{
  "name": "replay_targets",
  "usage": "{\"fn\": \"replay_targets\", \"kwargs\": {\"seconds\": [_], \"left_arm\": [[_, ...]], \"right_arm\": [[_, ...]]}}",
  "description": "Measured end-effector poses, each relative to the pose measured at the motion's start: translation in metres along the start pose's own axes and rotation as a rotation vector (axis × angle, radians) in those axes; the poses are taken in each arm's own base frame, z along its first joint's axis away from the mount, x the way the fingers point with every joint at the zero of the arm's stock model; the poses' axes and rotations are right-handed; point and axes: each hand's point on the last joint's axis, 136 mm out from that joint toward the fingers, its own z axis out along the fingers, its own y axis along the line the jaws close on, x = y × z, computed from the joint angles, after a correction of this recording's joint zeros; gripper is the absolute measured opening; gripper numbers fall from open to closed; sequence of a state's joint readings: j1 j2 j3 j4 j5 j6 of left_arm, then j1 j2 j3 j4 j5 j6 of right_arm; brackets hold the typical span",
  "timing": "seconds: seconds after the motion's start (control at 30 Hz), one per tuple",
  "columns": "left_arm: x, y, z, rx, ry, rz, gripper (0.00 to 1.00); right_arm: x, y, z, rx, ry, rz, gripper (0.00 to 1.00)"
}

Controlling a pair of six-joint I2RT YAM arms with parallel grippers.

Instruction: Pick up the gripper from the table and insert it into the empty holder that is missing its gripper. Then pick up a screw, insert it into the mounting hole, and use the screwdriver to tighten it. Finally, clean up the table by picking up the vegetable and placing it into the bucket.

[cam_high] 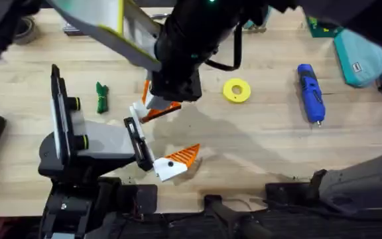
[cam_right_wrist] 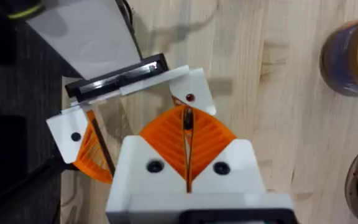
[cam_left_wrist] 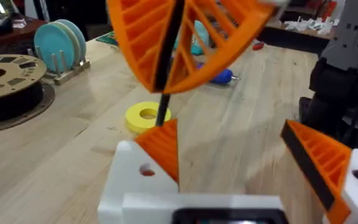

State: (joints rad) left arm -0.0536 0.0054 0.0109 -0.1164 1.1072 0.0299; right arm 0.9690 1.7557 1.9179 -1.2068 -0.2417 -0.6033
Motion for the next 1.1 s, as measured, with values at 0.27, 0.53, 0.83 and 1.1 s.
{"fn": "replay_targets", "kwargs": {"seconds": [0.27, 0.53, 0.83, 1.1], "left_arm": [[0.0, 0.0, 0.0, 0.0, 0.0, 0.0, 0.986], [0.0, 0.0, 0.0, 0.0, 0.0, 0.0, 0.986], [0.0, 0.0, 0.0, 0.0, 0.0, 0.0, 0.985], [0.0, 0.0, 0.0, 0.0, 0.0, 0.0, 0.986]], "right_arm": [[-0.001, 0.001, 0.0, 0.0, -0.003, -0.004, 0.006], [-0.002, 0.003, 0.002, -0.004, -0.001, -0.009, 0.006], [-0.001, 0.002, 0.01, -0.015, 0.013, -0.006, 0.006], [-0.001, 0.003, 0.014, -0.022, 0.019, -0.008, 0.006]]}}
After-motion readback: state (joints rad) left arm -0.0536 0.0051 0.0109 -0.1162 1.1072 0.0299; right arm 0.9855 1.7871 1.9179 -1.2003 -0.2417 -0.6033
